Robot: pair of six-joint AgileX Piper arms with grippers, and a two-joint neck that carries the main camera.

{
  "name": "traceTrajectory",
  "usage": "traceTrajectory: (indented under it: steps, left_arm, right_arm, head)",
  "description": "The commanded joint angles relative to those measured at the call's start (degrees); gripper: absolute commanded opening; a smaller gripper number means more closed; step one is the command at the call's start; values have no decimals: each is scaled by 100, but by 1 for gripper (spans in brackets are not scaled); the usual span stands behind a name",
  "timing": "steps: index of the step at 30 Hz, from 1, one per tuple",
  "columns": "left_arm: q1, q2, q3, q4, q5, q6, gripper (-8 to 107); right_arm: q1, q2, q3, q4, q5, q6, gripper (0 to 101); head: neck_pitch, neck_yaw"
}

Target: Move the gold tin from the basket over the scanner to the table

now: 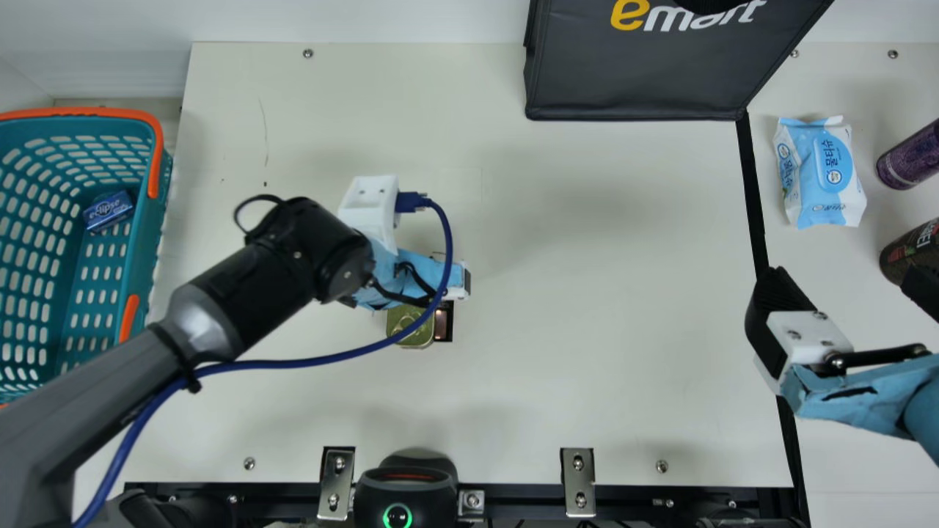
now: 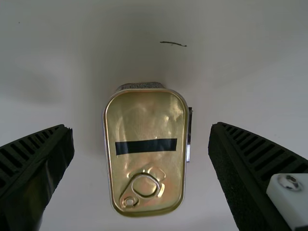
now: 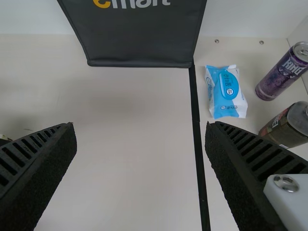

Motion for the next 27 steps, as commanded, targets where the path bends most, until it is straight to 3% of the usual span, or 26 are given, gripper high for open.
traceTrajectory:
  steps: [1,13,27]
  left_arm:
    - [-72,128,-48,178,45,-204,90]
    - [-310,651,-221,464,162,-591,90]
    - [-382,589,-228,569,290,-495,-4]
  right_arm:
    - [0,0,0,0,0,0,95]
    - [0,0,0,0,-7,0,95]
    - [0,0,0,0,-7,0,95]
  head:
    - [-166,9]
    - [-166,9]
    - [-166,9]
